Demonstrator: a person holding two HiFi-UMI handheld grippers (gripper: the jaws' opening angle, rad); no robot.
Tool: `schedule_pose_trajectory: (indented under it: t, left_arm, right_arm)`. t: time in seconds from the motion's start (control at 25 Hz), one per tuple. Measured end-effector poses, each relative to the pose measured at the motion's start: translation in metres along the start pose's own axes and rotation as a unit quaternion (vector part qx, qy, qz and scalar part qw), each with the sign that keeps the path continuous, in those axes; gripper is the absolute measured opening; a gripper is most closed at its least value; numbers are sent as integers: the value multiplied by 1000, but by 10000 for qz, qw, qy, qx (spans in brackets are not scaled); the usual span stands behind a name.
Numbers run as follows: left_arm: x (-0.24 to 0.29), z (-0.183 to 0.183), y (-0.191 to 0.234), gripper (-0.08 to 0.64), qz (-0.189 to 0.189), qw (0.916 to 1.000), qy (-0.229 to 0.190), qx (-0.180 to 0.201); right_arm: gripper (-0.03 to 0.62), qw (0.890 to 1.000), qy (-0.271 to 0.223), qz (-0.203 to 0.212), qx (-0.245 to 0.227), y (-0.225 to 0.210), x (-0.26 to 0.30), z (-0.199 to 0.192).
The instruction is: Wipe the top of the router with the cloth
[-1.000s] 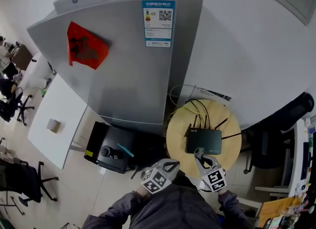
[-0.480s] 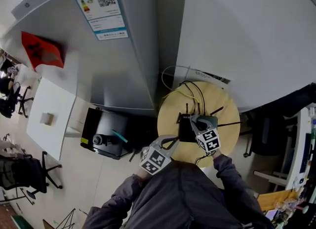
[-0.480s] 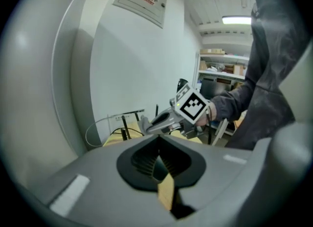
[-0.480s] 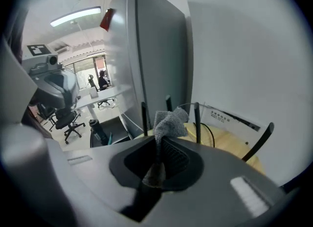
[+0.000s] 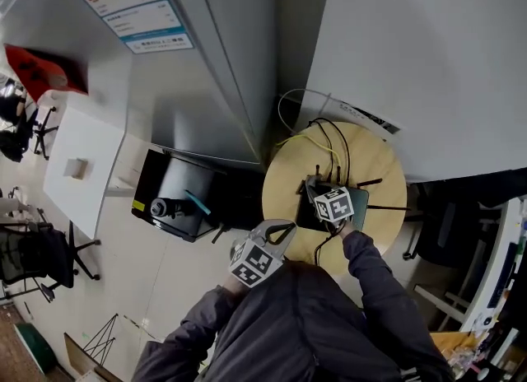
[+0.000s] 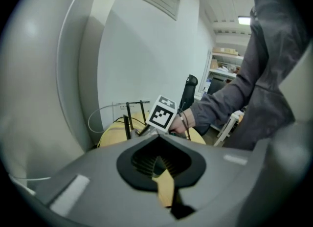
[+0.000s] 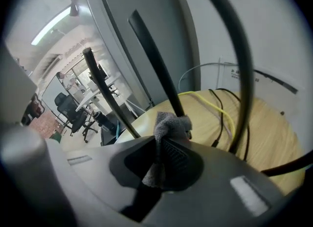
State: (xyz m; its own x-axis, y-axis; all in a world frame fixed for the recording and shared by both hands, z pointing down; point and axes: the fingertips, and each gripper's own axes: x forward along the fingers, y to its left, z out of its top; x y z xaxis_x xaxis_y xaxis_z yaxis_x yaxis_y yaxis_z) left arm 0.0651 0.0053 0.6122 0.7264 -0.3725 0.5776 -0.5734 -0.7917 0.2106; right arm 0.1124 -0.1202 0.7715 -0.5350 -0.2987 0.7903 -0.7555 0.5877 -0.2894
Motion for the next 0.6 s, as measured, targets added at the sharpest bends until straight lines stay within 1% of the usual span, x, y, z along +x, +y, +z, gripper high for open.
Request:
schedule_pose_trajectory:
  t: [0.12, 0.24, 0.36, 0.6]
  left_arm:
    - [-2, -3, 1, 0, 62, 10000, 37, -22]
    - [-6, -2, 2, 0, 120, 9999, 25, 1]
    - [-8, -2, 2, 0, 138, 9999, -15, 4]
    - [-12, 0, 0, 0, 95, 9999, -110, 52]
  right_arm:
    - [29, 9998, 197, -43, 27, 2, 21, -5]
    - [29, 9997, 228, -63, 49, 1, 26, -7]
    - [29, 9993, 301, -223, 13, -9, 17, -13]
    - [29, 9977, 306, -560, 231, -45, -11, -36]
